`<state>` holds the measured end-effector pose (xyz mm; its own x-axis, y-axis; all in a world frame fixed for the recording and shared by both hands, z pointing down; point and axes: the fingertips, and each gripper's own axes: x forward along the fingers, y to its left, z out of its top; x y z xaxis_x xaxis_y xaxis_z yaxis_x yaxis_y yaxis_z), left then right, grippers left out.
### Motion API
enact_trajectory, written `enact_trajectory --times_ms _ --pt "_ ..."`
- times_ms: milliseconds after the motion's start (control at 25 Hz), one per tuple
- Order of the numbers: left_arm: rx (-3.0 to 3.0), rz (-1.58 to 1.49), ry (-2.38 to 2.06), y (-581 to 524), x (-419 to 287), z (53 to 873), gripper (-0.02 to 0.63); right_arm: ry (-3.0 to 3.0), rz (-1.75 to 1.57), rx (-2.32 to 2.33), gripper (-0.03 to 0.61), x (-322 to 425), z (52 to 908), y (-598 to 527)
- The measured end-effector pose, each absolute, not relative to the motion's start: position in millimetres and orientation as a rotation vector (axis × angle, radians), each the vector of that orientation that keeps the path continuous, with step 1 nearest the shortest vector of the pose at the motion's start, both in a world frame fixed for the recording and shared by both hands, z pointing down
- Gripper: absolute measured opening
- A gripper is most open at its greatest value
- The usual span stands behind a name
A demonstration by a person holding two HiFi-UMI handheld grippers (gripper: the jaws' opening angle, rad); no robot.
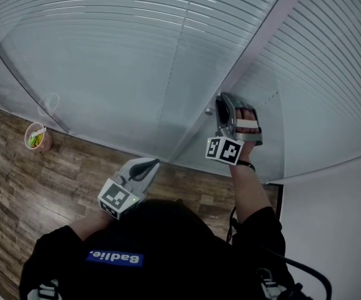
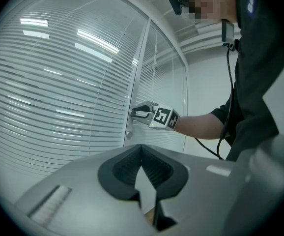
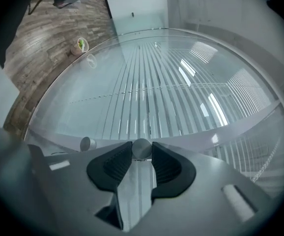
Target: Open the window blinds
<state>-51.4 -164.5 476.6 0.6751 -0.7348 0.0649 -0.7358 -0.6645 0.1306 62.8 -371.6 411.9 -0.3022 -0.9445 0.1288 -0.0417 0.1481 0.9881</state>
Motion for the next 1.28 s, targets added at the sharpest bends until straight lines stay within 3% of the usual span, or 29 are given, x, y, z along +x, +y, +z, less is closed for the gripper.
enact_trajectory --times_ms 680,1120,1280 --pt "2.741 0.022 -1.215 -168 -52 476 0.0 -2.066 -0.692 1.442 0.13 68 399 -377" --pt "2.725 0.013 -1.213 -175 -55 475 0.0 -2.5 0.094 1.73 0.132 80 395 -386" --pt "2.724 0.01 -1.216 -174 -57 479 0.0 -2.554 0.242 1.761 0.132 81 397 -384"
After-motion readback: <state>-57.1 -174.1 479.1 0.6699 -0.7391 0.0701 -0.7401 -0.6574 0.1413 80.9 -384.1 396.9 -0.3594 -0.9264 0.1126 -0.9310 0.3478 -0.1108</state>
